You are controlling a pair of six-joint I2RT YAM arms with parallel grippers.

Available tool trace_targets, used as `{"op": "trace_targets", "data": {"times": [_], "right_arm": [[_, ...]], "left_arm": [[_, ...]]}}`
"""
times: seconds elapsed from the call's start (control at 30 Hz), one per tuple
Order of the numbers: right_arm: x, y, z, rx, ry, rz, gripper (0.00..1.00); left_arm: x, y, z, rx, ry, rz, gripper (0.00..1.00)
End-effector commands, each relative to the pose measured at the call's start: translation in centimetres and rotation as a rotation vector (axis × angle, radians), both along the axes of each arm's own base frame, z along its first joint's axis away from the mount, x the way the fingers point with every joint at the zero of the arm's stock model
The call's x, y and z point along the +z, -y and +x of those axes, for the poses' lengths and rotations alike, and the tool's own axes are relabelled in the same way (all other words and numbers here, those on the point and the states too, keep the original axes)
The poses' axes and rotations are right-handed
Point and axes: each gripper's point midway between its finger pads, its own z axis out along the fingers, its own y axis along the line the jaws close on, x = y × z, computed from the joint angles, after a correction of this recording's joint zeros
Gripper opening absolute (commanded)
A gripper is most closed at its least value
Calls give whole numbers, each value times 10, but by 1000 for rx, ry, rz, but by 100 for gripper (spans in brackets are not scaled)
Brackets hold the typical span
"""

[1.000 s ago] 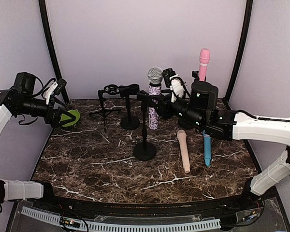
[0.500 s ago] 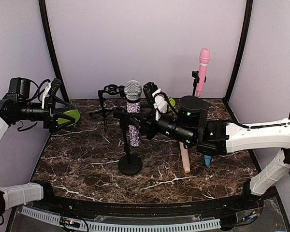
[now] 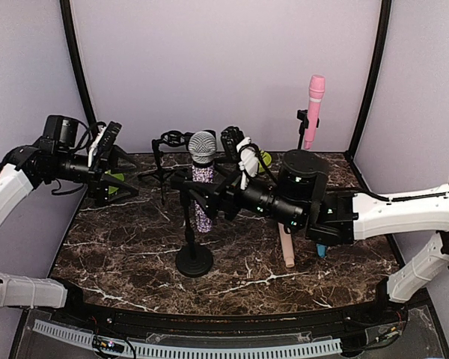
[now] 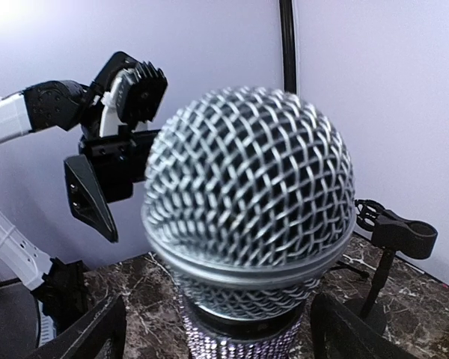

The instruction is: Remove the microphone from the stand

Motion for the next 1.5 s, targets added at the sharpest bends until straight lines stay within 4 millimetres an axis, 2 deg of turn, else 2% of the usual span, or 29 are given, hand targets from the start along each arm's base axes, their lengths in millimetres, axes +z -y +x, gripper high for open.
{"op": "trace_targets", "data": {"times": [0.0,0.17,0.2,0.3,0.53,0.67,1.0,1.37,1.4,1.47], "right_arm": [[41,9,-11,39,38,76,87],[41,11,-9,108,13,53,81],[52,11,-9,132,10,69,80],[50,7,-6,174,-18,41,77],[50,1,-4,207,-30,13,71],[46,-1,0,209,-39,3,65],[38,-4,4,204,-52,-18,59],[37,-6,9,204,-55,-14,51],[37,-5,9,202,-56,-13,50],[38,-5,9,202,-55,-11,50]], "left_arm": [[4,20,18,-63,68,21,99],[9,42,25,-157,112,44,99],[11,47,24,-182,120,43,99],[10,60,22,-254,145,55,99],[-2,70,6,-381,109,103,98],[-5,74,8,-402,104,120,96],[-5,80,12,-451,107,114,69],[-2,84,5,-478,132,111,67],[-1,85,4,-477,141,108,65],[1,85,5,-475,155,105,54]]}}
